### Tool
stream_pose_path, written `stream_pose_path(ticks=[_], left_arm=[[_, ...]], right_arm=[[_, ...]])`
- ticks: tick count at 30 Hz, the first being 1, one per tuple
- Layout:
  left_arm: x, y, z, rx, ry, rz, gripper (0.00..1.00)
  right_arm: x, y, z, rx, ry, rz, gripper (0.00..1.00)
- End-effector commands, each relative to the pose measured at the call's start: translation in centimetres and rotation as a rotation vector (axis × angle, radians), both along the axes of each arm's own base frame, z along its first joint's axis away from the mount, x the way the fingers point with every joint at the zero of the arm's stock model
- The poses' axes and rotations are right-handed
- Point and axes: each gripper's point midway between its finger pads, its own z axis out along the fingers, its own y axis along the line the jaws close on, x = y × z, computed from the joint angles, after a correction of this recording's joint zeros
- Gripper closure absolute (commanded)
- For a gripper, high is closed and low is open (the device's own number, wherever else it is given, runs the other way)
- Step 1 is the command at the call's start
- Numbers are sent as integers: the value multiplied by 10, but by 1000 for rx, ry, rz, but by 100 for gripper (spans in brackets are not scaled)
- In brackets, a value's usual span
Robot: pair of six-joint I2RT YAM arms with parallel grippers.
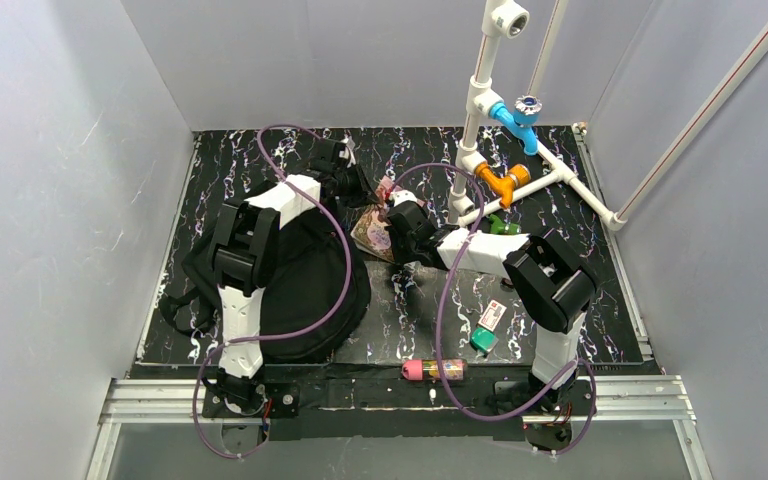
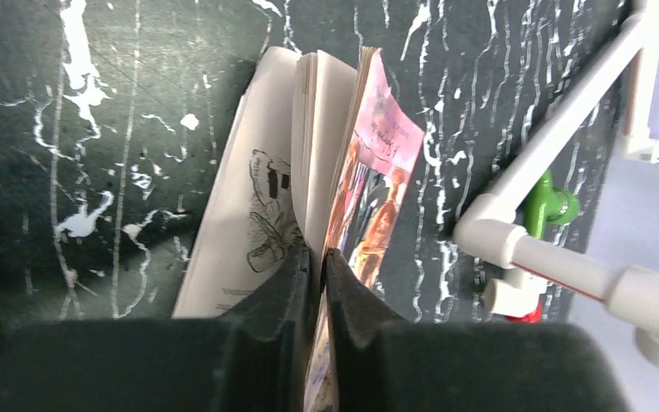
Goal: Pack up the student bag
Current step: Pick up the book from the center of the board.
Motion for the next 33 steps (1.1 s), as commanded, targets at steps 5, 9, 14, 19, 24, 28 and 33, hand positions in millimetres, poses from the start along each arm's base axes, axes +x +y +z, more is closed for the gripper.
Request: stream_pose_path(ticks=[5,9,14,19,24,28,33], left_arm=[[-6,-4,52,-7,-37,-65,100],[6,16,94,-5,-102,0,100],[19,52,167,-136,-183,129,100],[11,86,240,-256,-302,197,100],[-19,135,301,-368,-437,319,100],[-57,174,335,-417,-516,420,100],[-111,198,356,-435,-588,509,100]], right_arm=[[-3,-3,1,-30,31,22,92],[-10,-5,38,-89,-33,67,68],[-20,0,86,-106,-105,130,41],[-29,20,140,10,-136,167,24],[-64,83,202,362,-16,331,14],[-76,125,268,707,-9,374,2],[-85,153,338,1080,-7,421,2]])
